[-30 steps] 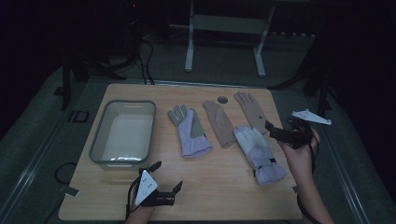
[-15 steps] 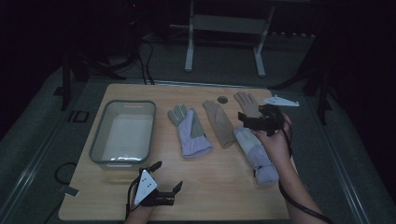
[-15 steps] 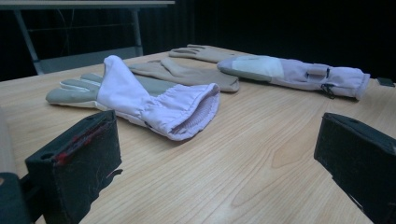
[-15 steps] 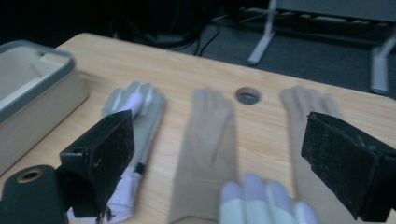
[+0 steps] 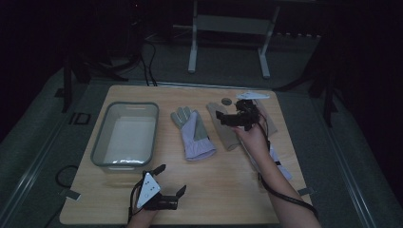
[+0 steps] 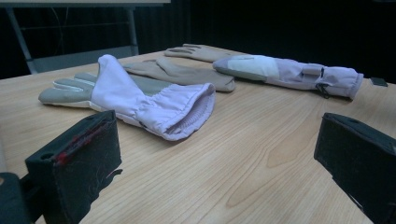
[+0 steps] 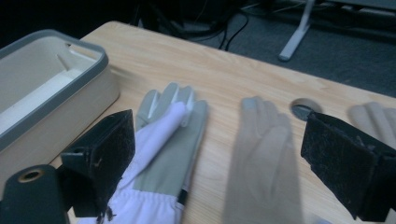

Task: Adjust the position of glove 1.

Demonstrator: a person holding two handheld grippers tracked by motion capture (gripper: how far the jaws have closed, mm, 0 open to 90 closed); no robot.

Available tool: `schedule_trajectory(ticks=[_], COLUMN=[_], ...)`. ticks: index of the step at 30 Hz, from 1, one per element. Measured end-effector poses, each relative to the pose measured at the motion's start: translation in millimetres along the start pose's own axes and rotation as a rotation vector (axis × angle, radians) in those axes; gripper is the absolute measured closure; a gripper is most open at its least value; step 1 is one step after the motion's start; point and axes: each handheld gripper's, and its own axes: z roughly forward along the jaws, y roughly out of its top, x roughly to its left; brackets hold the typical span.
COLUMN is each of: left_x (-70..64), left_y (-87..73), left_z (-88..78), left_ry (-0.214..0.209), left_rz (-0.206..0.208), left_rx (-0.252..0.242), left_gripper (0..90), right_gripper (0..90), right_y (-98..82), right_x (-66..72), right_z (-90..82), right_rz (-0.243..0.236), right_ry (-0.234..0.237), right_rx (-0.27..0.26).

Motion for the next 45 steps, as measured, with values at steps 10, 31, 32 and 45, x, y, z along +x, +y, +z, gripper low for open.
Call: schedule_trajectory(ticks=[10, 31, 32, 45], left_x=[0.3, -0.2, -0.2, -0.3], left_y=[0.1, 0.2, 0.2, 0.4], left_z=[0.6, 0.5, 0.6, 1.3], left_ry=[-0.011, -0.028, -0.028, -0.029], left_rz=[-0.001, -0.005, -0.006, -0.008], left_rx=[-0.002, 0.006, 0.007, 0.009], left_gripper=[0.8, 0.8, 0.8, 0.8], right_gripper=[10.3, 16.2, 17.5, 53.8], right_y=[2.7, -39.4, -41.7, -56.9], right_x=[27.2, 57.4, 57.1, 68.5], right_z=[53.6, 150.8, 154.2, 157.4], right_rz=[-0.007, 0.023, 0.020, 0.073], right_ry=[0.064, 0.034, 0.017, -0.052], right_rx=[0.090, 0.301, 0.309, 0.274])
